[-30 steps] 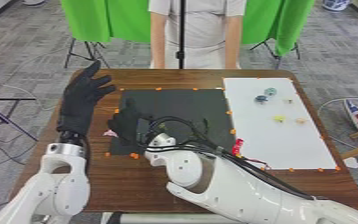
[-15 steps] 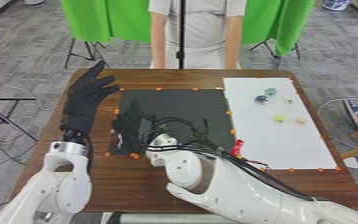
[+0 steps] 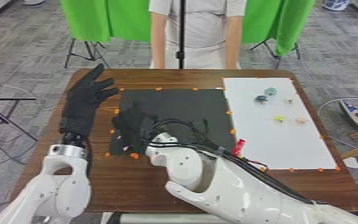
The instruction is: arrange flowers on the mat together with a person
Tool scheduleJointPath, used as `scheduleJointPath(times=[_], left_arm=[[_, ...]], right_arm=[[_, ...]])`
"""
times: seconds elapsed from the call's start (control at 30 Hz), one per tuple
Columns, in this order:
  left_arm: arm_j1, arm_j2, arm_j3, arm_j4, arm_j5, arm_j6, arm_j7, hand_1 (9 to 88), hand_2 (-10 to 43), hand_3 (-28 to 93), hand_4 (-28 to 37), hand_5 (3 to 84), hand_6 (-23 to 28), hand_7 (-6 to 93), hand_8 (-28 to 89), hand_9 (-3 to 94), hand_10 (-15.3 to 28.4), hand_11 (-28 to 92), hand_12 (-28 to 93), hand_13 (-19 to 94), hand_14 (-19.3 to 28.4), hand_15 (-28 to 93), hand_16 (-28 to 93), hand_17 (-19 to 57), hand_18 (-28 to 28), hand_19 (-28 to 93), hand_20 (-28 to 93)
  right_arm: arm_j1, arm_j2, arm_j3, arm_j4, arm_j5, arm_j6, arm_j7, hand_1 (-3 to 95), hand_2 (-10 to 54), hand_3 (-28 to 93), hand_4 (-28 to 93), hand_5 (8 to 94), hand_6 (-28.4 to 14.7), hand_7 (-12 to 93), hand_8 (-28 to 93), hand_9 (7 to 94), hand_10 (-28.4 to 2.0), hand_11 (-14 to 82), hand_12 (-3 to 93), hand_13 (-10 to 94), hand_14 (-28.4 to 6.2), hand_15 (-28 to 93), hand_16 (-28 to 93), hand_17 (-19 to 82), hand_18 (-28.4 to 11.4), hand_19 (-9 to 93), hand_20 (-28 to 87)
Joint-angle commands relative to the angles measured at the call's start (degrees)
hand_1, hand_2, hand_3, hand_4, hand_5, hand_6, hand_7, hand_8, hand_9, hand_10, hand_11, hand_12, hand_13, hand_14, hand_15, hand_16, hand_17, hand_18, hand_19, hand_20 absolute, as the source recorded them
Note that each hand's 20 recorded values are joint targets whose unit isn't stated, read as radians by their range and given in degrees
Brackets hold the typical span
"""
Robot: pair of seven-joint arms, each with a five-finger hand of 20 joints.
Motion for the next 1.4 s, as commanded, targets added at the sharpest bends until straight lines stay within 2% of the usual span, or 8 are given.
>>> scheduleJointPath(times=[0.03,0.27,0.53,0.6,0.7,0.9,1.23,1.4], left_arm=[[6.10,0.12,-3.42,-2.21,-0.59,2.41,1.04,23.2,6.0,80,-27.9,34.9,5.3,10.0,-8,37.9,18.0,24,10,29,25.7,50,-8,-8.3,23.6,47,15],[7.27,-0.28,-4.08,-2.42,-1.14,2.75,1.40,23.0,6.0,80,-28.2,35.2,5.4,9.7,-8,38.0,17.9,24,10,29,25.7,50,-8,-8.4,23.7,47,15],[8.09,0.35,-4.01,-2.57,-1.59,3.45,2.25,22.9,6.0,80,-28.2,35.5,5.3,9.6,-8,38.0,18.0,24,9,29,25.8,50,-8,-8.5,23.7,46,15],[8.47,0.75,-3.85,-2.65,-1.42,2.89,2.19,22.9,6.2,79,-28.2,35.7,5.3,9.4,-8,38.0,18.0,24,9,29,25.8,50,-8,-8.5,23.7,46,15],[8.54,0.51,-3.29,-2.56,-1.86,3.00,2.61,22.8,6.2,80,-28.3,35.7,5.3,9.3,-8,38.0,17.9,24,9,29,25.8,50,-8,-8.6,23.6,46,15],[9.13,0.18,-3.99,-2.43,-1.59,2.99,3.15,22.8,6.2,79,-28.3,35.7,4.8,8.7,-8,38.0,17.5,24,9,29,25.8,50,-8,-8.6,23.6,46,15],[9.88,-1.01,-4.61,-2.29,-0.67,1.90,2.21,22.4,6.1,80,-28.3,35.6,4.4,8.4,-8,38.1,17.4,23,9,29,25.7,50,-8,-8.6,23.5,46,15],[10.55,-1.07,-4.75,-2.50,-0.57,1.71,1.49,22.5,6.1,80,-28.3,35.6,4.3,8.4,-8,38.2,17.4,23,9,29,25.8,50,-8,-8.6,23.5,46,15]], right_arm=[[-0.55,4.83,7.42,-11.06,17.53,-2.31,4.00,32.3,-9.5,72,-28,61.5,0.5,20,-14,68.6,-12.8,44.5,20.4,64,-9.8,66,19,19,-18.5,71,24],[-15.06,12.55,29.13,-19.70,40.83,-0.64,0.69,26.0,-4.1,73,-26,57.3,-0.6,20,-14,62.1,-14.6,30.7,16.4,57,-12.4,59,14,13,-18.2,63,19],[-31.60,12.17,51.17,-24.30,67.40,-0.15,-3.68,21.9,0.5,75,-26,49.5,-0.9,19,-14,52.8,-14.6,22.1,15.1,46,-15.8,51,10,8,-18.6,56,18],[-34.57,12.53,52.56,-24.97,69.34,2.74,-5.34,21.5,1.6,75,-26,49.0,-1.0,19,-13,51.9,-14.7,21.4,15.1,44,-16.2,49,10,8,-18.6,56,18],[-38.71,12.41,57.19,-24.88,77.31,-3.14,-6.61,20.3,2.2,77,-26,48.1,-0.9,18,-13,50.0,-14.9,18.8,14.7,41,-17.0,45,9,7,-18.4,54,18],[-44.56,13.83,60.55,-23.04,85.55,-4.79,-12.48,17.9,3.8,78,-28,42.4,0.5,16,-13,42.4,-15.0,10.5,14.2,34,-18.1,31,12,4,-18.3,47,18],[-49.52,11.93,64.39,-24.24,87.97,-0.16,-15.65,16.2,4.2,80,-28,40.7,0.9,15,-12,41.2,-14.7,9.0,14.8,32,-18.4,28,15,4,-18.7,45,19],[-49.83,11.80,64.07,-24.17,87.68,-1.14,-14.53,15.9,4.2,81,-28,40.2,1.2,15,-12,41.1,-14.6,8.7,14.8,32,-18.1,28,15,4,-19.0,44,19]])
